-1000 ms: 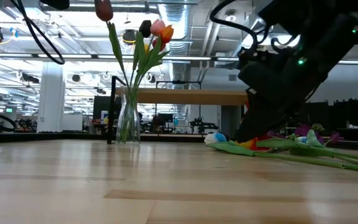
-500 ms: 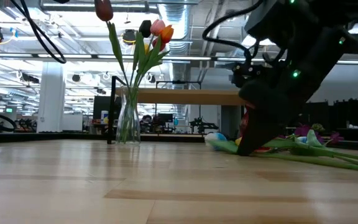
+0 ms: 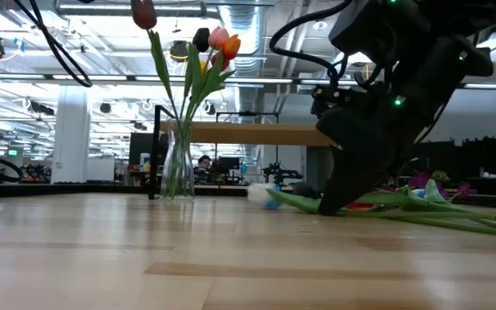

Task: Pick and place flowers into a vace then onto a shelf
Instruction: Put the left white flower into the red vase

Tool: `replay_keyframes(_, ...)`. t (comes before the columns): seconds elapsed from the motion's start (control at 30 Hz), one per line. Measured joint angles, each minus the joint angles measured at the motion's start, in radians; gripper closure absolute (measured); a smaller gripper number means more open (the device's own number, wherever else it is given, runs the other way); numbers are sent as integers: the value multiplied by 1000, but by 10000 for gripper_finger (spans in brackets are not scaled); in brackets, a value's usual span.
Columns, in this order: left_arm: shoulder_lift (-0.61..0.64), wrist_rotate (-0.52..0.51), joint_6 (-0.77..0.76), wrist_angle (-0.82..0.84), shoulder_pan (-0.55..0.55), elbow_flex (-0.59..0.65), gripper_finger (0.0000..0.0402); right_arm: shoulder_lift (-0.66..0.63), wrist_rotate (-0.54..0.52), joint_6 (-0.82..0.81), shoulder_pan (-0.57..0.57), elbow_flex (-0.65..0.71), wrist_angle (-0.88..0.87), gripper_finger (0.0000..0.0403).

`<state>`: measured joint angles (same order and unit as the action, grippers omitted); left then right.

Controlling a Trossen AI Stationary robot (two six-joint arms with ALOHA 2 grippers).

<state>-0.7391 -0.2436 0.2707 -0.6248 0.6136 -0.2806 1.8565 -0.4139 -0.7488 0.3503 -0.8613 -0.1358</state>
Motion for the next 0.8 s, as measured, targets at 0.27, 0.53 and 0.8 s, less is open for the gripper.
replay_keyframes(0.27,0,0,-15,0,0,0,210,10,-41,73,49,-98,-60,398)
replay_keyframes(0.53,0,-2,-50,3,0,0,210,1,-171,186,62,-199,-131,401)
replay_keyframes(0.8,0,-4,-75,5,0,0,210,-181,-423,333,131,-194,-86,402)
